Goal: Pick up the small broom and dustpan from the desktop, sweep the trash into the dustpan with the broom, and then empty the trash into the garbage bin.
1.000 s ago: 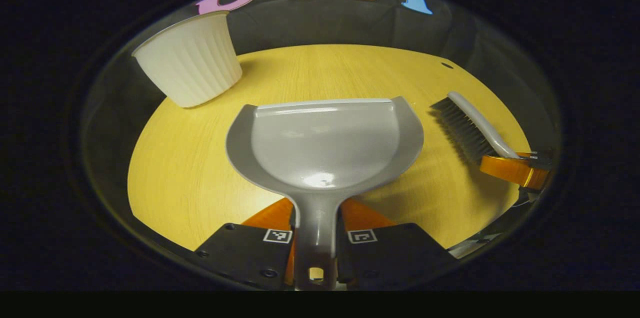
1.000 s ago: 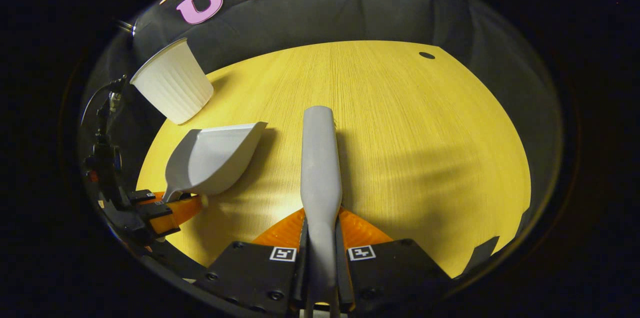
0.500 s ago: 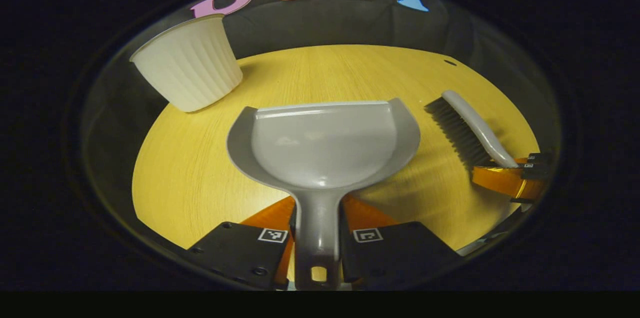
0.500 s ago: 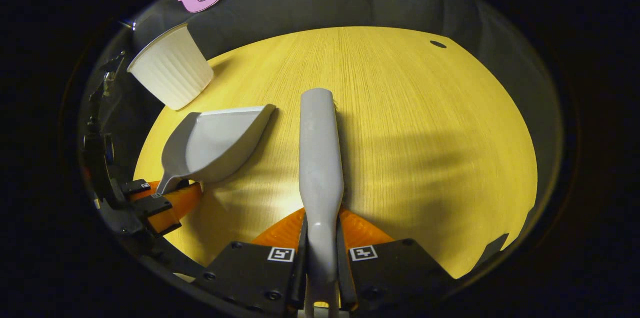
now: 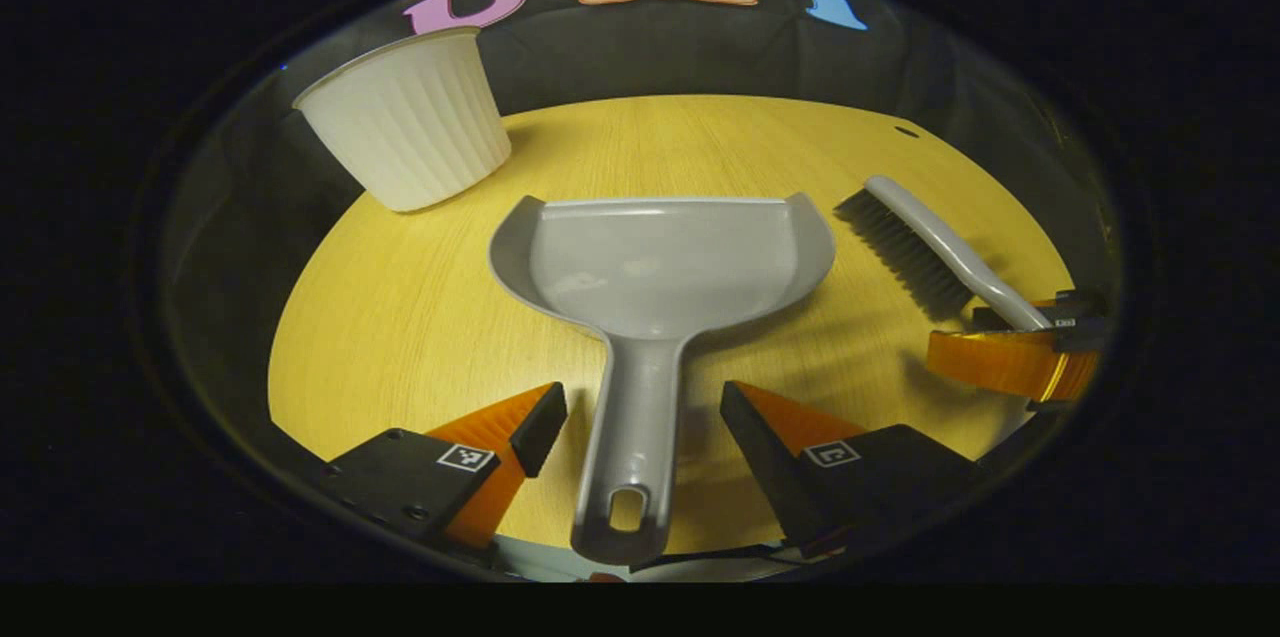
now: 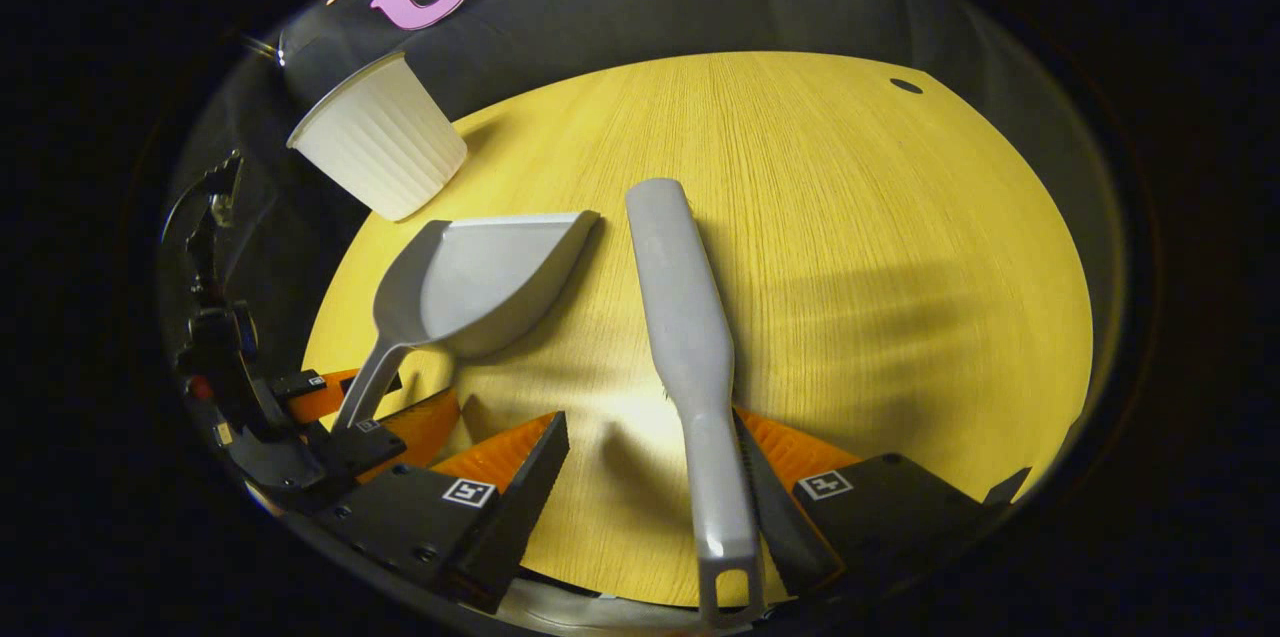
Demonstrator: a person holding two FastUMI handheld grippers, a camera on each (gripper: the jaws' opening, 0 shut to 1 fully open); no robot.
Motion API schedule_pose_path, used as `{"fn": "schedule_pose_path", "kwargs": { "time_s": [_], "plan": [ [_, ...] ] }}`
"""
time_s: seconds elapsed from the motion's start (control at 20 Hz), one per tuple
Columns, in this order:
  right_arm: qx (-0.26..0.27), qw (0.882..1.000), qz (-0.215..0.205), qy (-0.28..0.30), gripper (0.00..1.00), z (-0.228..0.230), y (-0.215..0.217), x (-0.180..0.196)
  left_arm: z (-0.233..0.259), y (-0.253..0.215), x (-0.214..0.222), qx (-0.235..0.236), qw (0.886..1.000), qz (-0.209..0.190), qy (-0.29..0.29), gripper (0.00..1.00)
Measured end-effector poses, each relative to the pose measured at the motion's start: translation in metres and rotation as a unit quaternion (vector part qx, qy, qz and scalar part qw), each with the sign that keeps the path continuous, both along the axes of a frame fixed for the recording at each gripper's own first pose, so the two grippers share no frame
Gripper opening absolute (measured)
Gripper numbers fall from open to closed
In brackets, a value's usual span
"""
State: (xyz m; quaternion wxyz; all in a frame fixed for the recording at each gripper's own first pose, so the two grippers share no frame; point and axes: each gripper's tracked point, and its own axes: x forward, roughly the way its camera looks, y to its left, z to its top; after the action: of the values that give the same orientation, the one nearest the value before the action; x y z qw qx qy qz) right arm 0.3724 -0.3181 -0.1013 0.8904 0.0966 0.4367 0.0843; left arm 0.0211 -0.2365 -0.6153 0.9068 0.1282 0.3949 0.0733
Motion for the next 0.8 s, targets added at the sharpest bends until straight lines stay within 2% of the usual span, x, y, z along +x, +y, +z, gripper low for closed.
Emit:
{"fn": "schedule_pose_path", "kwargs": {
  "time_s": [0.1, 0.15, 0.2, 0.3, 0.35, 0.4, 0.45, 0.55, 0.65, 0.8],
  "plan": [
    [0.012, 0.999, -0.003, -0.034, 0.93, 0.02, 0.002, 0.001, 0.014, -0.005, -0.003, 0.007, 0.999, -0.017, -0.026, 0.96],
    [0.016, 0.998, -0.002, -0.057, 0.93, 0.032, 0.002, 0.001, 0.026, -0.009, -0.005, 0.014, 0.999, -0.024, -0.046, 1.0],
    [0.019, 0.996, -0.005, -0.085, 0.93, 0.046, 0.002, 0.0, 0.04, -0.012, -0.006, 0.019, 0.997, -0.031, -0.069, 0.96],
    [0.016, 0.989, -0.016, -0.146, 0.93, 0.074, -0.001, -0.003, 0.078, -0.021, -0.005, 0.028, 0.991, -0.049, -0.125, 0.96],
    [0.014, 0.984, -0.022, -0.176, 0.93, 0.088, -0.004, -0.009, 0.097, -0.024, -0.005, 0.033, 0.986, -0.06, -0.151, 1.0],
    [0.015, 0.979, -0.03, -0.203, 0.93, 0.102, -0.008, -0.015, 0.116, -0.027, -0.005, 0.037, 0.982, -0.068, -0.174, 0.95],
    [0.019, 0.973, -0.04, -0.227, 0.93, 0.115, -0.012, -0.02, 0.135, -0.03, -0.005, 0.04, 0.977, -0.076, -0.193, 0.95],
    [0.04, 0.958, -0.06, -0.279, 0.93, 0.132, -0.015, -0.03, 0.177, -0.039, -0.004, 0.04, 0.965, -0.093, -0.241, 0.95],
    [0.061, 0.936, -0.081, -0.337, 0.92, 0.155, -0.014, -0.024, 0.21, -0.053, -0.003, 0.028, 0.952, -0.114, -0.282, 0.95],
    [0.042, 0.907, -0.1, -0.407, 0.92, 0.171, -0.03, -0.01, 0.239, -0.065, 0.001, 0.02, 0.934, -0.129, -0.331, 0.95]
  ]
}}
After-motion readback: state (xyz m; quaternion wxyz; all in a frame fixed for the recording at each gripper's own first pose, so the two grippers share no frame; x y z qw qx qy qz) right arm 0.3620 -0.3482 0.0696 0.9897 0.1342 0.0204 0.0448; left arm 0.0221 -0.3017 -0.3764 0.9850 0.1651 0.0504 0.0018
